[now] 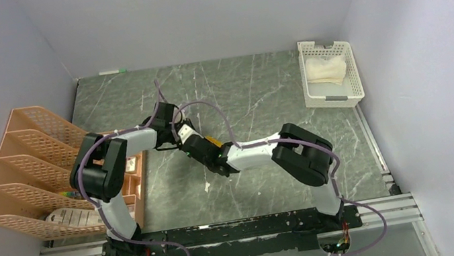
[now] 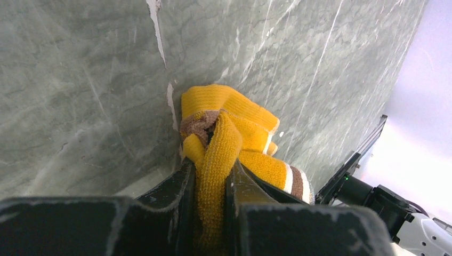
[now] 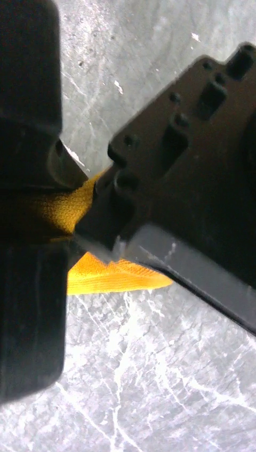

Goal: Roll the towels
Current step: Pick up the towel at the center of the board.

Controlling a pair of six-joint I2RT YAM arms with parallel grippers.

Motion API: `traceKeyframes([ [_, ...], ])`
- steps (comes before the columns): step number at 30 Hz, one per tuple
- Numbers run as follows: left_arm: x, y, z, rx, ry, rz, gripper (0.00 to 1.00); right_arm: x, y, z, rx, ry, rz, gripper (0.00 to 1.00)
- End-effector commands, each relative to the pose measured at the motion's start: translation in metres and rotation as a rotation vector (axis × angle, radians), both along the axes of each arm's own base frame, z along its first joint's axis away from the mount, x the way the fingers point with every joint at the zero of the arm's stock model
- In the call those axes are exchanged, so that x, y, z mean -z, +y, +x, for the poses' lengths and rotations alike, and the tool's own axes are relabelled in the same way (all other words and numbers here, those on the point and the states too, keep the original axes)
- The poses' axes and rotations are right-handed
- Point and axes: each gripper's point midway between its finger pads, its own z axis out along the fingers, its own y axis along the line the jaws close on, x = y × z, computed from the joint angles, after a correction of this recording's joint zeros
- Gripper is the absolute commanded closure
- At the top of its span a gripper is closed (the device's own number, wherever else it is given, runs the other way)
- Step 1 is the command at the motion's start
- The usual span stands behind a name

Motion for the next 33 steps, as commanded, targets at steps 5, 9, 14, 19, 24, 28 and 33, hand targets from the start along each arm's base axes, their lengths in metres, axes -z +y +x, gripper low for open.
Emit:
traceKeyframes([
  [5,0.002,0.026,0.004,-0.034,0.030,0.054,0.93,0.048,-0.024,-0.028,-0.033,0.366,0.166,1.00],
  [9,-0.020,0.037,0.021,-0.079,-0.027,0.021,0.80,0.035,-0.021,-0.049,-0.130,0.511,0.336,1.00],
  [14,-0.057,0.040,0.040,-0.108,-0.118,-0.019,0.39,0.012,-0.006,-0.063,-0.255,0.620,0.478,1.00],
  [19,-0.088,0.053,0.041,-0.135,-0.185,-0.028,0.18,-0.016,-0.009,-0.057,-0.281,0.704,0.683,1.00],
  [24,-0.127,0.078,0.032,-0.203,-0.274,-0.061,0.13,-0.056,-0.028,-0.034,-0.287,0.678,0.844,1.00],
  [28,-0.156,0.067,0.001,-0.186,-0.306,-0.209,0.03,-0.069,-0.042,0.002,-0.202,0.521,0.726,1.00],
  [33,-0.166,0.038,-0.049,-0.177,-0.319,-0.358,0.00,-0.104,-0.056,0.037,-0.101,0.312,0.692,1.00],
])
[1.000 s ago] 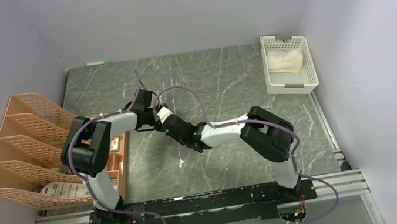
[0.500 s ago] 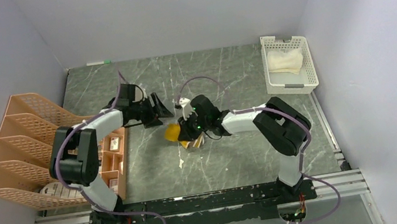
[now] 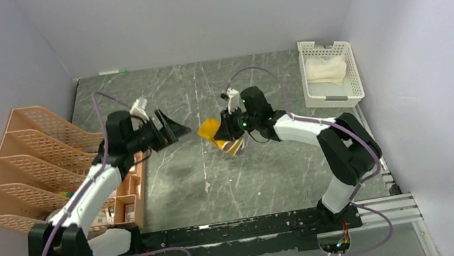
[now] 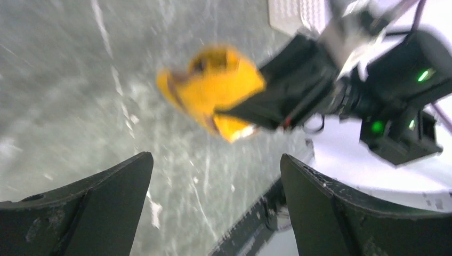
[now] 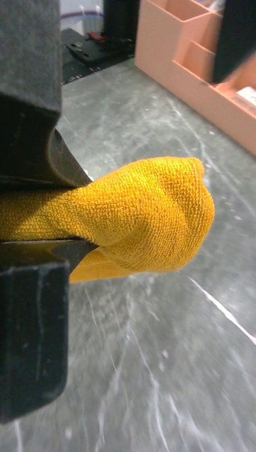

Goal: Roll the towels
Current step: Pick up the towel at the center of the board, then place the towel in the bin.

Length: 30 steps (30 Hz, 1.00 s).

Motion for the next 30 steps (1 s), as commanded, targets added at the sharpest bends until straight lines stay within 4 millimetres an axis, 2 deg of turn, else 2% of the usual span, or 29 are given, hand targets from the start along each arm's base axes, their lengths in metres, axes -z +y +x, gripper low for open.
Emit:
traceKeyframes([
  [1,-0.010,-0.035,-0.040,0.048,0.010,-0.162,0.00,-0.043,-0.014,0.033,0.139,-0.173,-0.048,1.00],
  [4,-0.007,-0.052,-0.047,0.034,0.014,-0.199,0.00,-0.063,-0.018,0.041,0.200,-0.235,-0.060,1.00],
  [7,-0.011,-0.061,-0.040,0.018,0.007,-0.240,0.00,-0.072,-0.013,0.035,0.197,-0.268,-0.080,1.00],
  [8,-0.016,-0.064,-0.036,0.018,0.001,-0.263,0.00,-0.081,-0.008,0.035,0.191,-0.288,-0.078,1.00],
  [12,-0.037,-0.077,-0.023,0.026,-0.026,-0.319,0.00,-0.083,0.004,0.021,0.157,-0.307,-0.123,1.00],
  [16,-0.034,-0.087,-0.012,0.006,0.010,-0.315,0.00,-0.090,0.009,0.009,0.142,-0.313,-0.106,1.00],
  [25,-0.039,-0.083,-0.003,-0.084,-0.003,-0.340,0.00,-0.114,0.024,-0.018,0.073,-0.333,-0.053,1.00],
  [30,-0.031,-0.083,0.003,-0.112,0.028,-0.307,0.00,-0.125,0.041,-0.037,-0.019,-0.338,-0.002,1.00],
])
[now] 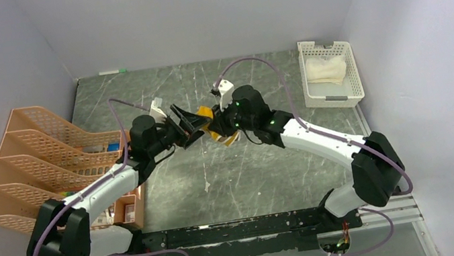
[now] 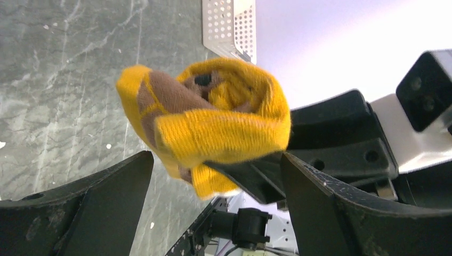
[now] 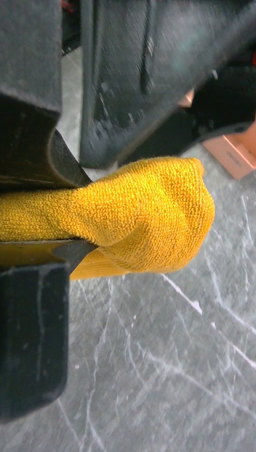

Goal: Roll the towels
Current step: Place the towel in the bin.

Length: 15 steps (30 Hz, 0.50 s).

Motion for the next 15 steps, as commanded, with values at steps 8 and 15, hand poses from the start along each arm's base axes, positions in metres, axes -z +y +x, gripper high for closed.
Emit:
traceKeyframes([
  [8,-0.015,0.003,0.023,-0.142,-0.031,0.034,0.00,-0.032,0.056,-0.063,-0.334,0.019,0.083,1.00],
  [15,-0.021,-0.003,0.024,-0.139,-0.032,0.002,0.00,-0.035,0.061,-0.071,-0.352,0.016,0.091,1.00],
])
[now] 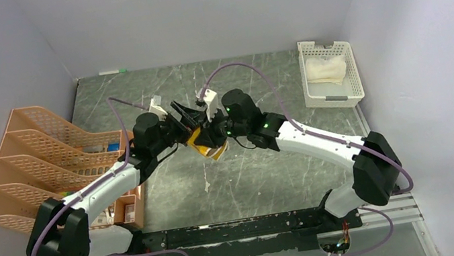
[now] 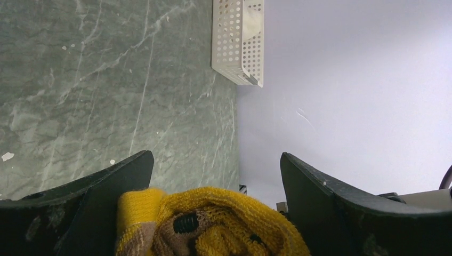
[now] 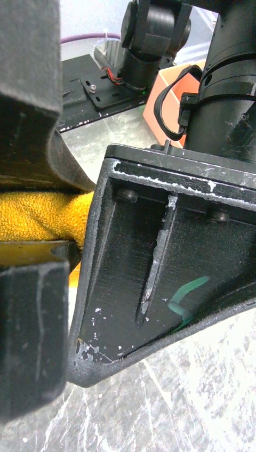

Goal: Roll the towels
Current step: Place the towel in the bin.

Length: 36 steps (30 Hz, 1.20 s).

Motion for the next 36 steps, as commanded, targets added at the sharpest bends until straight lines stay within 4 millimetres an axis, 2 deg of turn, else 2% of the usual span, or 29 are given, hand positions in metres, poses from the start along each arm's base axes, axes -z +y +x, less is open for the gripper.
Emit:
traceKeyframes([
  [1,-0.017,-0.004,0.008,-0.028,-0.039,-0.029,0.00,-0.016,0.015,-0.016,-0.089,-0.010,0.046,1.00],
  [2,-0.018,-0.004,0.007,-0.026,-0.042,-0.032,0.03,-0.018,0.016,-0.017,-0.096,-0.009,0.052,1.00],
  [5,-0.018,-0.006,0.006,-0.014,-0.058,-0.042,0.26,-0.025,0.020,-0.023,-0.129,-0.006,0.085,1.00],
  [6,-0.021,-0.008,0.005,-0.005,-0.074,-0.047,0.44,-0.026,0.021,-0.024,-0.137,-0.005,0.094,1.00],
  [8,-0.019,-0.009,0.005,0.005,-0.073,-0.036,0.87,-0.029,0.023,-0.024,-0.147,-0.006,0.100,1.00],
  [9,-0.019,-0.009,0.005,0.009,-0.077,-0.035,0.92,-0.028,0.024,-0.024,-0.148,-0.005,0.097,1.00],
  [12,-0.021,-0.008,0.005,0.008,-0.094,-0.025,0.93,-0.030,0.023,-0.019,-0.129,-0.015,0.080,0.80],
  [13,-0.022,-0.008,0.005,0.004,-0.094,-0.017,0.93,-0.031,0.021,-0.016,-0.111,-0.026,0.073,0.70],
  [14,-0.024,-0.007,0.006,-0.001,-0.097,-0.011,0.93,-0.032,0.017,-0.009,-0.068,-0.044,0.058,0.26],
  [15,-0.026,-0.005,0.008,-0.014,-0.108,-0.004,0.93,-0.034,0.010,-0.001,-0.008,-0.069,0.042,0.02],
  [19,-0.034,0.003,0.016,-0.054,-0.136,0.041,0.93,-0.041,-0.036,0.022,0.232,-0.201,0.013,0.00],
  [21,-0.038,0.007,0.022,-0.077,-0.155,0.081,0.93,-0.044,-0.059,0.023,0.306,-0.263,0.021,0.00],
  [24,-0.042,0.012,0.031,-0.102,-0.175,0.149,0.93,-0.048,-0.078,0.020,0.324,-0.338,0.002,0.00],
  [26,-0.048,0.013,0.040,-0.114,-0.196,0.202,0.93,-0.041,-0.076,0.018,0.289,-0.345,-0.035,0.00],
  [31,-0.029,0.013,0.057,-0.105,-0.134,0.357,0.93,-0.015,-0.043,0.005,0.138,-0.352,-0.144,0.00],
  [36,-0.014,0.010,0.062,-0.095,-0.099,0.379,0.93,-0.008,-0.024,0.021,0.193,-0.449,-0.202,0.00],
])
